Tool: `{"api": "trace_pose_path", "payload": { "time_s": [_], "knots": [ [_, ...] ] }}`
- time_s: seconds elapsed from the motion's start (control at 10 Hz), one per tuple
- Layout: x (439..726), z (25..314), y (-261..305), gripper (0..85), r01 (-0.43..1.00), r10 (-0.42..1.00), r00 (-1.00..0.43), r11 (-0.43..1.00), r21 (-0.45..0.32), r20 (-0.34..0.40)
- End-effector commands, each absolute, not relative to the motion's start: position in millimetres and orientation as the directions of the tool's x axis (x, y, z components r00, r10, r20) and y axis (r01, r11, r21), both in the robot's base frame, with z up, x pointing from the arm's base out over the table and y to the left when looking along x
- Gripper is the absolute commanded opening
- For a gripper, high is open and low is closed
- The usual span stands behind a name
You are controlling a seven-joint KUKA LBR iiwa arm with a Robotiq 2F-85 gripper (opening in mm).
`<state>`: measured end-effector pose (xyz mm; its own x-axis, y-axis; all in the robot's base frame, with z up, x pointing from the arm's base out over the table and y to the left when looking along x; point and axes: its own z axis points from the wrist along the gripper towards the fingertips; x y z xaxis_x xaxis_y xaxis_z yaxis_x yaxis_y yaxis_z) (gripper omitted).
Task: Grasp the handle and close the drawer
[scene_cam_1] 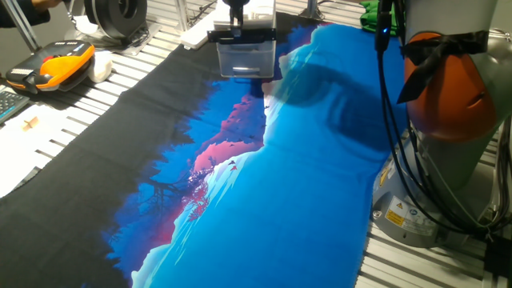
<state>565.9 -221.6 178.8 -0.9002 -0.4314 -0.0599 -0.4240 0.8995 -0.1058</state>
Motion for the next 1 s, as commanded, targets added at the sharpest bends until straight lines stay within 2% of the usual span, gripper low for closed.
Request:
{"api": "trace_pose_path", "payload": {
  "time_s": [0.0, 0.5, 0.9],
  "knots": [
    [566.3, 179.2, -221.7, 0.0, -0.424, -0.431, -0.9, 0.899, -0.106, -0.061],
    [567.5, 180.9, -222.9, 0.0, -0.414, -0.42, -0.905, 0.905, -0.096, -0.061],
    [568.1, 178.4, -225.7, 0.0, -0.423, -0.432, -0.9, 0.898, -0.119, -0.057]
  ]
}}
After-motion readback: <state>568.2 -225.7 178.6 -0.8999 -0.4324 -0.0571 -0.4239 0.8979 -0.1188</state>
